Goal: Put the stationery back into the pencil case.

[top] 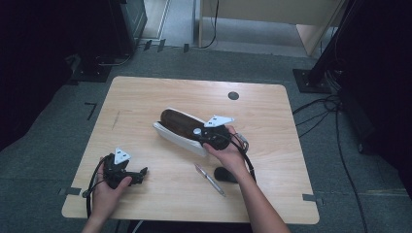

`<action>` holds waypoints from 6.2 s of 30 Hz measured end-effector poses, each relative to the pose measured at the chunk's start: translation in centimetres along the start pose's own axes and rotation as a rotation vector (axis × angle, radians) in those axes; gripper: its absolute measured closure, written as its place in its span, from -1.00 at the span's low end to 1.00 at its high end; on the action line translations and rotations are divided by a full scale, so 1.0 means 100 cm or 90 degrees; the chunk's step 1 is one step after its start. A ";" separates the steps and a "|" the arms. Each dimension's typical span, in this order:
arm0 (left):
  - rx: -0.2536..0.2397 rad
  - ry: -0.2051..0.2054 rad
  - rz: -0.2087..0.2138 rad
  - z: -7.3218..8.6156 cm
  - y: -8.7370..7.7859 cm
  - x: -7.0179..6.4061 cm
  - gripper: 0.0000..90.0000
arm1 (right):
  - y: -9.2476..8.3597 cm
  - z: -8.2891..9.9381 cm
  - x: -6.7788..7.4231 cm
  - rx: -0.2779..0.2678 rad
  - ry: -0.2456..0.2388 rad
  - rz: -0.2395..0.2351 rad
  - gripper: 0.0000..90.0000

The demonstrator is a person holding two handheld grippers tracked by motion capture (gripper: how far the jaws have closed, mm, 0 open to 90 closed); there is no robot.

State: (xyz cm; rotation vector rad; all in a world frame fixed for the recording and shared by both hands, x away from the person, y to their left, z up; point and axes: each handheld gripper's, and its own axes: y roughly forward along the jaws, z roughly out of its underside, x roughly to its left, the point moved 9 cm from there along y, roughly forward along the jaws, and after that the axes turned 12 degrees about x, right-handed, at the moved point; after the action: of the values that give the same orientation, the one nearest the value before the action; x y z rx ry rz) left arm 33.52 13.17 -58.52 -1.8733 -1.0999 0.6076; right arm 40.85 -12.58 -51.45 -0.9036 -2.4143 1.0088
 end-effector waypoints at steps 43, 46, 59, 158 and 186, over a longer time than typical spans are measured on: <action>-0.001 0.002 0.004 0.000 0.000 -0.001 -1.00 | 0.009 -0.009 0.000 0.000 0.020 -0.010 0.40; -0.001 0.002 0.004 0.000 0.000 -0.001 -1.00 | 0.008 -0.008 0.000 -0.002 0.021 -0.009 0.46; -0.001 0.003 0.005 0.000 0.000 -0.002 -1.00 | 0.000 -0.008 -0.004 -0.016 0.034 -0.016 0.48; 0.000 0.006 0.005 0.000 0.000 -0.001 -1.00 | -0.056 0.162 0.070 0.021 0.067 -0.030 0.66; -0.001 0.006 0.005 0.000 0.000 -0.002 -1.00 | -0.055 0.165 0.070 0.042 -0.018 0.022 0.81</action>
State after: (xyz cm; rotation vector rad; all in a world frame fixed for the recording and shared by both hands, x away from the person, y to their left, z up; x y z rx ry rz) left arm 33.45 13.03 -58.52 -1.8801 -1.0877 0.6022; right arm 24.42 -18.92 -57.94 -0.9175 -2.3813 1.1149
